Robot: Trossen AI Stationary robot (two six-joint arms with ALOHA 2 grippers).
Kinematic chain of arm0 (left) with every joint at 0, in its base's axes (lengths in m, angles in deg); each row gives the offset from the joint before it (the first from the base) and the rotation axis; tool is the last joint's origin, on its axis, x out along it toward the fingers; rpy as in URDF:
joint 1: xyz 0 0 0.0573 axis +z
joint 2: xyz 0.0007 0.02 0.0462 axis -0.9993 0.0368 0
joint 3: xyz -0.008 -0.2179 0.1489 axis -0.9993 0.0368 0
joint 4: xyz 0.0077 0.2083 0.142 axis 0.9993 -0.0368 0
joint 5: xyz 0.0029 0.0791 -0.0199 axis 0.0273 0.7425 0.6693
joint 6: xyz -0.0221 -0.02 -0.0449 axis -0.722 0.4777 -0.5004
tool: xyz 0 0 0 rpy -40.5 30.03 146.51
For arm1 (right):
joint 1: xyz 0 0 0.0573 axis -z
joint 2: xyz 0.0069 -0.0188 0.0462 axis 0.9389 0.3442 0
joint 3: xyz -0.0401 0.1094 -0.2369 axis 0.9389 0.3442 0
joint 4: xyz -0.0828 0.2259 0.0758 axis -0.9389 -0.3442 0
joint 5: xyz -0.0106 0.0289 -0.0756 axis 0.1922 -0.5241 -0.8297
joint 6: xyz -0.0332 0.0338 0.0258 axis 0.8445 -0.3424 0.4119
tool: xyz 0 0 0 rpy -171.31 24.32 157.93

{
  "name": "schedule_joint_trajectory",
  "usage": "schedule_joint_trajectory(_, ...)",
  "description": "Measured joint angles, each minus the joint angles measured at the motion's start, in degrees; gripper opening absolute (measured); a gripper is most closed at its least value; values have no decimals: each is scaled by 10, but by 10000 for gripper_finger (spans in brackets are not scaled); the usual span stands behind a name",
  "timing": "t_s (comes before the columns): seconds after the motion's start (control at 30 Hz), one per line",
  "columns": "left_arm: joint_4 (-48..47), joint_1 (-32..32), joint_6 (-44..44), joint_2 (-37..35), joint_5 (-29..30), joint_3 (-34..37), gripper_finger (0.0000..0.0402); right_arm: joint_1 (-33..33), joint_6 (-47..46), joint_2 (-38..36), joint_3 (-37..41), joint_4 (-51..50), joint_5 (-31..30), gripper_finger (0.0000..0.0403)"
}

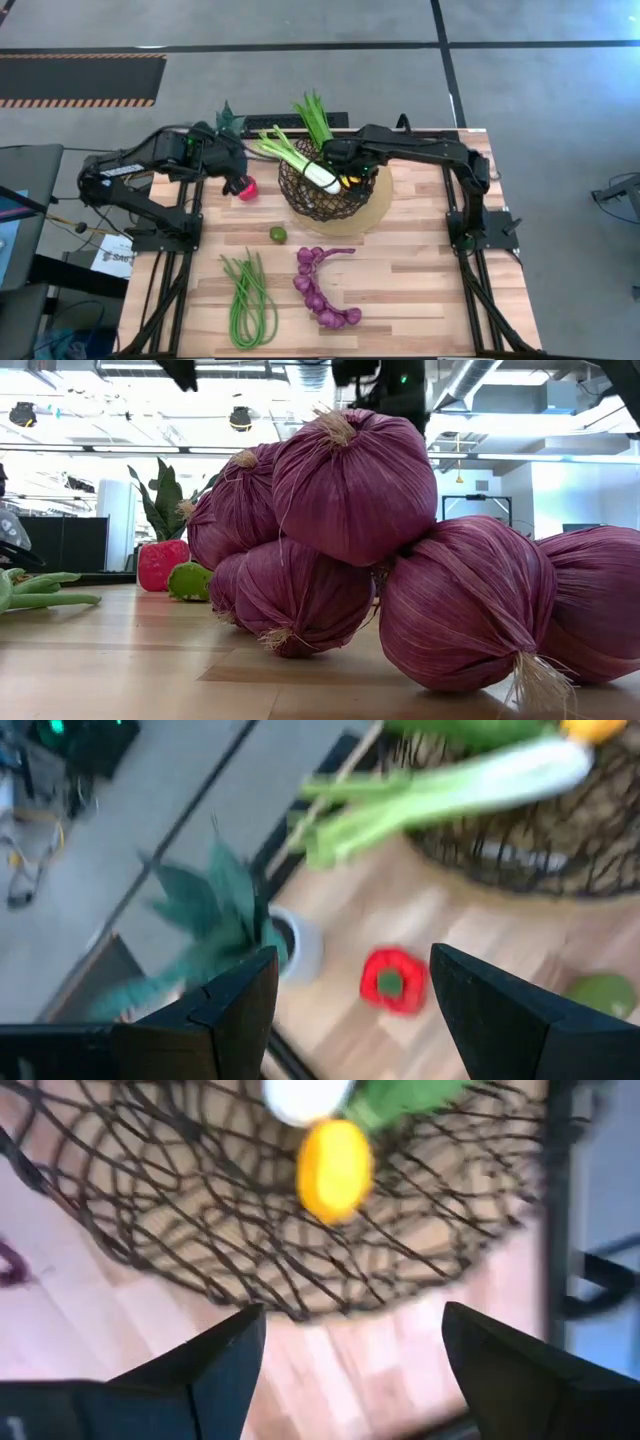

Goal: Build produce basket
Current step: Put the bell pepper into the basket

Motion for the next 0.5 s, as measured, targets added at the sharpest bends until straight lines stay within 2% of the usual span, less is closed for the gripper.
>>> schedule_joint_trajectory(0.2, -2, -34, -147, -88, -11, 192, 250, -26, -21, -44, -20, 1, -32, 317)
schedule_joint_trajectory(0.27, 1, -38, -187, -111, -24, 235, 250, -29, -27, -66, -20, 2, -40, 317)
schedule_joint_trajectory(0.4, -1, -22, -217, -129, -53, 277, 250, -26, -54, -125, -20, 1, -44, 317)
schedule_joint_trajectory(0.5, 1, 5, -176, -124, -80, 277, 250, -24, -70, -176, -20, 1, -44, 317)
